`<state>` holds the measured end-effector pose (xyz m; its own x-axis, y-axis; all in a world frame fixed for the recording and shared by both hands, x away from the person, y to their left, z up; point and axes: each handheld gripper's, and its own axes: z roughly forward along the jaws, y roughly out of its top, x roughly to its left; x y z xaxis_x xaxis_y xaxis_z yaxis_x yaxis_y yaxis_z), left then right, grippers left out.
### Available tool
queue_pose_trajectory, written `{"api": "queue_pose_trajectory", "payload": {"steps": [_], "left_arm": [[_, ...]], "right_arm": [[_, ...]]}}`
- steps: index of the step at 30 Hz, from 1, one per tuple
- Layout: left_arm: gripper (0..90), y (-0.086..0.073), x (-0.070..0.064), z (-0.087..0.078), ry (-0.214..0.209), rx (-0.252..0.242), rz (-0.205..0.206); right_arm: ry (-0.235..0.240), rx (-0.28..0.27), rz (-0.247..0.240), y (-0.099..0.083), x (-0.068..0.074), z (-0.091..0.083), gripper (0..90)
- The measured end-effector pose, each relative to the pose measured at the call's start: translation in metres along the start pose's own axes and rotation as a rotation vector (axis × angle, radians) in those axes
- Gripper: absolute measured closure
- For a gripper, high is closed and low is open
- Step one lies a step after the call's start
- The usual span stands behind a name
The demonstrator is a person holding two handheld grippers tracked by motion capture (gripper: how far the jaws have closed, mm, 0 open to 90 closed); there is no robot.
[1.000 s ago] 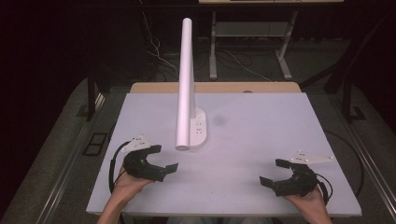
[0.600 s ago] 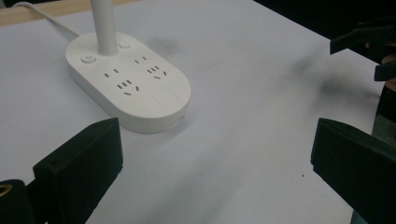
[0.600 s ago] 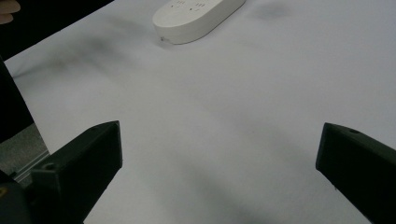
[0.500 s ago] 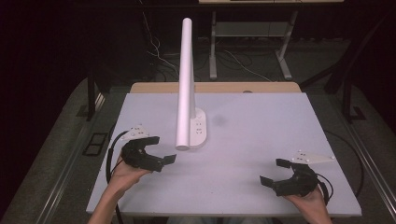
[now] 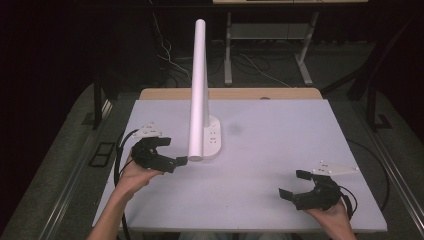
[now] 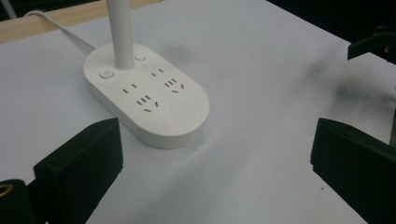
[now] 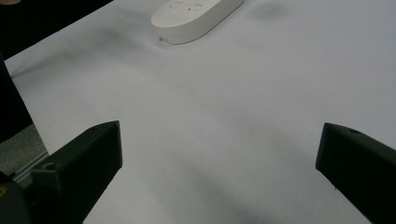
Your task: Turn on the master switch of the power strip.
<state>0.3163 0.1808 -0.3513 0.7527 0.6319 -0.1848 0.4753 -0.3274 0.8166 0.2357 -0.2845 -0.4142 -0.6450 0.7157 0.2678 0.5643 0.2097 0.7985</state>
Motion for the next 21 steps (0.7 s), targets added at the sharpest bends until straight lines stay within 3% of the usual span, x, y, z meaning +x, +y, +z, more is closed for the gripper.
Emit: {"api": "queue_pose_trajectory", "payload": {"steps": [21], "left_arm": [[2.5, 0.027, 0.022, 0.003, 0.019, 0.033, 0.014]], "right_arm": [[-0.006, -0.003, 0.011, 0.0, -0.002, -0.002, 0.0]]}}
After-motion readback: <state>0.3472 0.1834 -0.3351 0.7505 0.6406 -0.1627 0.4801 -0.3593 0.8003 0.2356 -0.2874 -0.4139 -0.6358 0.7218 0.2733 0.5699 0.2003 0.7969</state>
